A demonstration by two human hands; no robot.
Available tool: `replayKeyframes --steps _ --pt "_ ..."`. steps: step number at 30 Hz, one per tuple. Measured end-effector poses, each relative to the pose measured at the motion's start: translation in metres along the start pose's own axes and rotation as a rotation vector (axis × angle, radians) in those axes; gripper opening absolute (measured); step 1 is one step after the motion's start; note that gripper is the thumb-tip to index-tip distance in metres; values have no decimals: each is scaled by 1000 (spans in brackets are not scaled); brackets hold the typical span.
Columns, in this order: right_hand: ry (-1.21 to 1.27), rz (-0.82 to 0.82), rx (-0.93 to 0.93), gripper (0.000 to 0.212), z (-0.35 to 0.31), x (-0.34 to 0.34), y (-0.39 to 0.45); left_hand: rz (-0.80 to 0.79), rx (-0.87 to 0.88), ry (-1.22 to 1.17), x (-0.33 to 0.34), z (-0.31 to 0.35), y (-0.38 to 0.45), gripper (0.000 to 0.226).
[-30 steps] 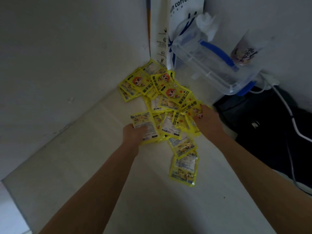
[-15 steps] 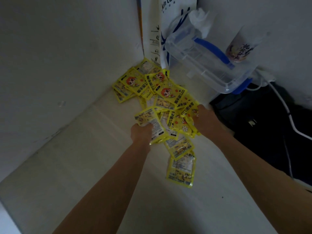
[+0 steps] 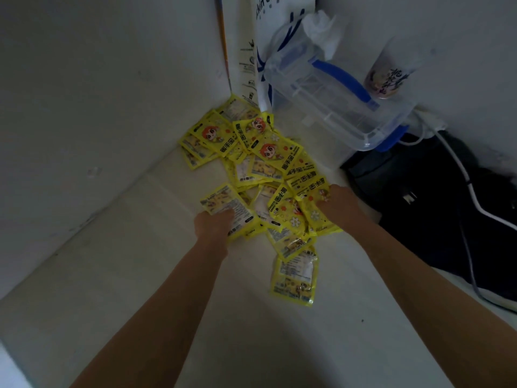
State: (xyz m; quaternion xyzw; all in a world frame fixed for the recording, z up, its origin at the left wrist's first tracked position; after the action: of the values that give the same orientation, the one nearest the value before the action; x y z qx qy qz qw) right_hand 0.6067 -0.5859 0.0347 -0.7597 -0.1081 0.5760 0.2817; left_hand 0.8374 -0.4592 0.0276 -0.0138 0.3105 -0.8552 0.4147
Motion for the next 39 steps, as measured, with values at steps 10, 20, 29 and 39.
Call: replayKeyframes --steps 10,20,29,39 --pt "-50 -48 90 37 -10 -5 1 10 142 -46 -37 8 7 16" --pt "68 15 100 23 7 -15 -8 10 142 -93 -42 2 11 27" --pt "485 -27 109 37 36 -26 -35 -220 170 -160 -12 15 -3 24" --pt "405 -70 151 42 48 4 -22 -418 326 231 34 27 5 16"
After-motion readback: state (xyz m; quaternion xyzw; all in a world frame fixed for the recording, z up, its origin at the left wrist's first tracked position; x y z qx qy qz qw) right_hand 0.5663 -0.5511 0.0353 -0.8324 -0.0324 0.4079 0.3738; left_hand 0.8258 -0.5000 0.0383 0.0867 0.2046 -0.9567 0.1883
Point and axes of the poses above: each hand's wrist, its own y-axis towards the middle knuckle, its own x-axis out of the palm, z = x × y, the point moved 3 cm from there along y, towards the middle knuckle, and after that the axes turned 15 degrees about x, right-handed, at the moved point
